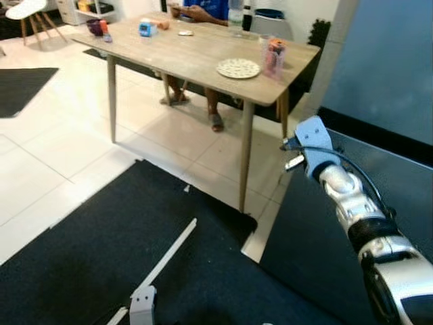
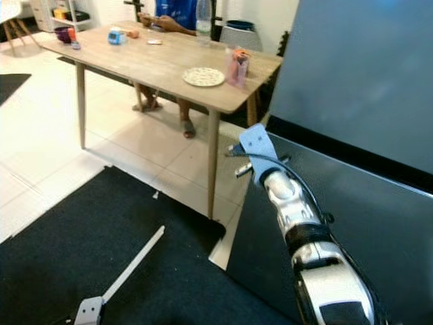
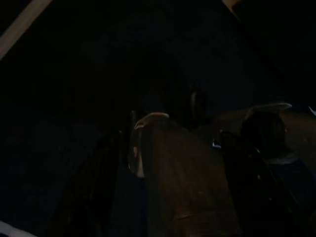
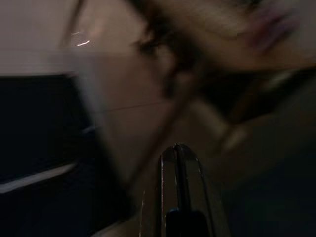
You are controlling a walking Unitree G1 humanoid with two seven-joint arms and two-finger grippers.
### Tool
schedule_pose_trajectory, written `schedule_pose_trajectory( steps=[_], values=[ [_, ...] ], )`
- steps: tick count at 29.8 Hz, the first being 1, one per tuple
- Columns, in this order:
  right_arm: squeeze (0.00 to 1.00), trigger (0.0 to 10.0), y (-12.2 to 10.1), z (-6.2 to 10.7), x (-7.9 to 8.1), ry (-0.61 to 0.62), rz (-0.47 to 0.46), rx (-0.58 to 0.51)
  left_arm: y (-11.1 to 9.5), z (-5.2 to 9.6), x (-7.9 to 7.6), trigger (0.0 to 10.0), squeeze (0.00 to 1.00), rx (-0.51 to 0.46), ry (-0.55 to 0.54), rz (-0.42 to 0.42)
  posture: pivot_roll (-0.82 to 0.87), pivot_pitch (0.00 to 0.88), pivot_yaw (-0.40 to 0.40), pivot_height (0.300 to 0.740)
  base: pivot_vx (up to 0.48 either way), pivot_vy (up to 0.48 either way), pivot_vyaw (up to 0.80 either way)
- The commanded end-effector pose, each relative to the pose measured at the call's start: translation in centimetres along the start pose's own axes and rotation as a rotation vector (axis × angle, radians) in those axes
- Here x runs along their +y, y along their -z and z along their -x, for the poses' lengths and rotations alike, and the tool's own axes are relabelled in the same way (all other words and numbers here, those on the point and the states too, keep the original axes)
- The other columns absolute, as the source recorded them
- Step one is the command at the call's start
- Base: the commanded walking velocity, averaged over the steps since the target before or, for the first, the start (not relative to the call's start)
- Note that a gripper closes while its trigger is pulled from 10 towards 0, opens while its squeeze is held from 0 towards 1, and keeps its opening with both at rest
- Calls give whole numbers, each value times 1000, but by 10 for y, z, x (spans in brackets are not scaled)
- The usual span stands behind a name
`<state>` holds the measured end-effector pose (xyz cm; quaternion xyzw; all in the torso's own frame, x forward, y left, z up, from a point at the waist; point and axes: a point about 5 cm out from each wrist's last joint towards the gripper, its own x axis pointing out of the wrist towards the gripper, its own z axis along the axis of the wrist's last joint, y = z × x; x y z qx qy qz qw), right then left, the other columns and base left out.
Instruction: Restocking fridge
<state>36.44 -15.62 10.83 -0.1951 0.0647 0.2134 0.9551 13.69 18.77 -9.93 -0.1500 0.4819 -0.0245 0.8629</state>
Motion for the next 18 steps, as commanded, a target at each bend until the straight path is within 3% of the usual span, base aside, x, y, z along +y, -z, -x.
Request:
schedule_pose_trajectory(
  steps=[1,5,7,12,18],
  values=[
    [0,10000,-6,-1,0,-28,8,-25,6,1,2,10000,0,20,-9,7,-11,6,-25,740,0,0,0],
    [0,10000,12,5,28,-237,16,11,7,1,2,10000,0,22,-11,12,-10,9,-24,740,0,0,0],
    [0,10000,16,6,34,-276,19,20,7,2,2,10000,0,25,-13,10,-10,9,-24,740,0,0,0],
    [0,10000,22,9,44,-303,-22,13,6,2,2,10000,0,22,-16,6,-6,2,-19,740,0,0,293],
    [0,10000,23,11,56,-355,-18,8,5,1,1,10000,0,19,-14,-4,-6,2,-19,740,0,0,706]
  ],
)
